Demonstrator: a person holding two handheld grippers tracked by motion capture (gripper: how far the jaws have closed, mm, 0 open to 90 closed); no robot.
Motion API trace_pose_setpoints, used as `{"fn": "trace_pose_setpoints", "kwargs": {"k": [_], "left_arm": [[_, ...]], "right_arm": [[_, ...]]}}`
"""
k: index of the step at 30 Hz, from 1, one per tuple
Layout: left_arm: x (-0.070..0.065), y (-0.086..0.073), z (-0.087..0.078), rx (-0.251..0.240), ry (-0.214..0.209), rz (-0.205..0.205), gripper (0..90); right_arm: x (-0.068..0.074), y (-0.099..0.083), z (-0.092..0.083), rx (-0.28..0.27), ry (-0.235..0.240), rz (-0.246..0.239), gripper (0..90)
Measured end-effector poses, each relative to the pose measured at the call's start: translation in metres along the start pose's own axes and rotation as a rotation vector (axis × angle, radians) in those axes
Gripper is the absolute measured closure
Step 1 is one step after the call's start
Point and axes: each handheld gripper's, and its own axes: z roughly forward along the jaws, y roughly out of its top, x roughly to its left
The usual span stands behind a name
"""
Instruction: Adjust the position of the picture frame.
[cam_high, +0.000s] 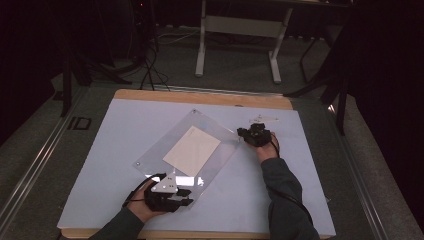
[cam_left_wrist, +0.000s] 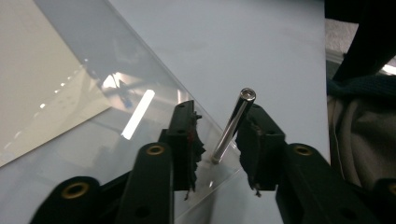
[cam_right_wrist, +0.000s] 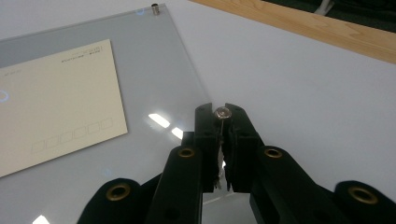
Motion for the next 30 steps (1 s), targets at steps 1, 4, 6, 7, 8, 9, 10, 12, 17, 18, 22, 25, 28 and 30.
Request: {"fn": "trace_pose_setpoints", "kwargs": {"k": [1,4,6,7,8,9,10,12,17,18,22,25,28,30], "left_arm": [[-0.001,0.000,0.003,0.005,-0.004,0.009,70.8],[0.000,0.001,0.005,0.003,-0.004,0.015,74.3],[-0.001,0.001,0.005,0.002,-0.003,0.016,75.4],[-0.001,0.001,0.005,0.000,-0.008,0.020,76.8],[-0.001,0.001,0.005,0.000,-0.008,0.020,78.4],[-0.003,0.002,0.006,-0.002,0.004,0.026,79.9],[-0.003,0.002,0.006,-0.002,0.004,0.026,81.3],[-0.006,0.004,0.007,-0.002,0.026,0.037,83.2],[-0.010,0.007,0.009,0.004,0.073,0.073,84.9],[-0.010,0.007,0.009,0.004,0.073,0.073,85.0],[-0.013,0.019,0.011,0.065,0.118,0.144,84.3],[-0.016,0.027,0.016,0.081,0.136,0.177,83.9],[-0.018,0.032,0.018,0.084,0.146,0.188,83.5],[-0.020,0.035,0.019,0.087,0.154,0.196,83.1]], "right_arm": [[0.000,0.000,0.000,0.001,0.000,0.000,85.0],[0.000,0.001,0.001,0.002,0.000,0.001,85.0],[0.000,0.001,0.001,0.002,-0.001,0.005,84.9],[0.000,0.002,0.002,0.003,-0.002,0.004,85.0],[-0.001,0.002,0.002,0.003,-0.002,0.003,85.0],[-0.001,0.002,0.003,0.003,-0.003,0.004,85.0],[-0.001,0.003,0.003,0.003,-0.006,0.004,84.9],[-0.001,0.004,0.004,0.001,-0.007,0.011,84.9],[-0.002,0.007,0.009,0.004,-0.012,0.014,85.0],[-0.002,0.008,0.009,0.008,-0.011,0.014,85.1],[-0.002,0.011,0.014,0.004,-0.026,0.010,85.4],[-0.004,0.021,0.027,0.008,-0.027,0.030,85.4],[-0.003,0.029,0.036,0.013,-0.017,0.038,85.4],[-0.002,0.032,0.040,0.016,-0.010,0.042,85.4]]}}
